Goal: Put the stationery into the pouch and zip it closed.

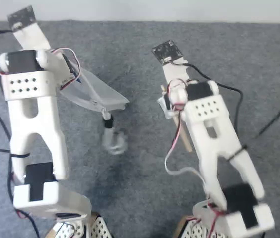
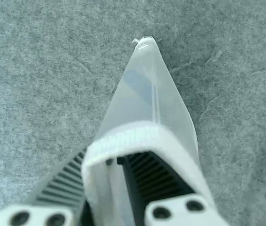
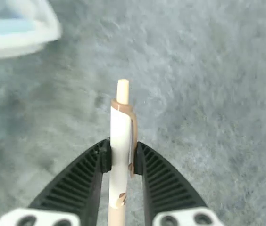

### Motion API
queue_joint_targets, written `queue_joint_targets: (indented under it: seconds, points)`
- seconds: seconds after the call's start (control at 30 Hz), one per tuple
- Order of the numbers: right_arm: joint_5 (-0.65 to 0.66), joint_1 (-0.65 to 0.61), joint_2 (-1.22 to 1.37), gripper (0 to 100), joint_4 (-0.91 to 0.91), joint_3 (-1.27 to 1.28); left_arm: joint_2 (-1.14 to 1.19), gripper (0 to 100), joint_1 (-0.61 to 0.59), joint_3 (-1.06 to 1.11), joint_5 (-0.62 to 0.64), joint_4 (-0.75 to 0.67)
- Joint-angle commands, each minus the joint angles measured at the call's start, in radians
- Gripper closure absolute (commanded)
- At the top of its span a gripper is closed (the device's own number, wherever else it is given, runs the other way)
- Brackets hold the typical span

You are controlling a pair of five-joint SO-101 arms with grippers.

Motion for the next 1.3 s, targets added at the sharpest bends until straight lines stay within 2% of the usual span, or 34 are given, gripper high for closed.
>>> queue_joint_targets:
  seconds: [0.0,0.27,0.37,0.63,0.93,1.27]
  points:
    - [-0.011,-0.031,-0.182,98.8,0.012,0.028,-0.023,99,-0.012,-0.010,-0.011,-0.012]
    - [-0.048,-0.099,-0.398,98.8,0.002,0.100,-0.023,99,-0.006,-0.015,-0.011,-0.014]
    - [-0.097,-0.142,-0.444,98.8,0.002,0.100,-0.023,99,-0.008,-0.015,-0.011,-0.015]
    - [-0.100,-0.242,-0.522,98.8,-0.001,0.092,-0.023,99,-0.012,-0.015,-0.011,-0.014]
    - [-0.094,-0.349,-0.679,98.8,-0.209,0.098,-0.023,99,-0.012,-0.015,-0.011,-0.012]
    - [-0.094,-0.472,-0.699,98.8,-0.397,0.100,-0.023,99,-0.012,-0.015,-0.011,-0.014]
